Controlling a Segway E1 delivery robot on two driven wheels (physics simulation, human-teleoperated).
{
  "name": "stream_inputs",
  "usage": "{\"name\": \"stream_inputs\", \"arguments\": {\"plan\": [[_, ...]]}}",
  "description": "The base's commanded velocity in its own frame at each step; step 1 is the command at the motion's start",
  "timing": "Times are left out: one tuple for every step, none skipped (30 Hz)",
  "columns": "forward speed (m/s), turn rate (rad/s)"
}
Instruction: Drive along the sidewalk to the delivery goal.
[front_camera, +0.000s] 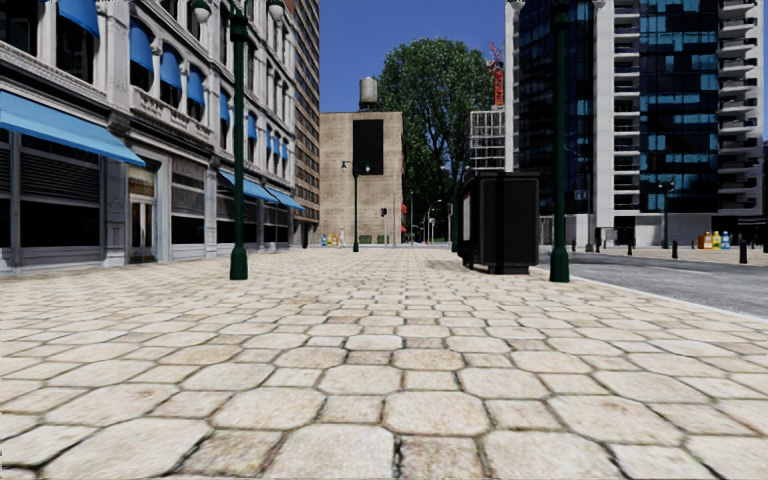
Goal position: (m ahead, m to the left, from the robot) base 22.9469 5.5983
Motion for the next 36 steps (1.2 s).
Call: {"name": "stream_inputs", "arguments": {"plan": [[2.00,0.00],[2.00,0.00],[2.00,0.00],[2.00,0.00],[2.00,0.00],[2.00,0.00],[2.00,0.00],[2.00,0.00],[2.00,0.00],[2.00,0.00],[2.00,0.00],[2.00,0.00],[2.00,0.00],[2.00,0.00],[2.00,0.00],[2.00,0.00],[2.00,0.00],[2.00,0.02],[2.00,0.02],[2.00,0.05],[2.00,0.09],[2.00,0.11],[2.00,0.11],[2.00,0.11],[2.00,0.12],[2.00,0.13],[2.00,0.14],[2.00,0.17],[2.00,0.17],[2.00,0.19],[2.00,0.20],[2.00,0.20],[2.00,0.20],[2.00,0.20],[2.00,0.21],[2.00,0.21]]}}
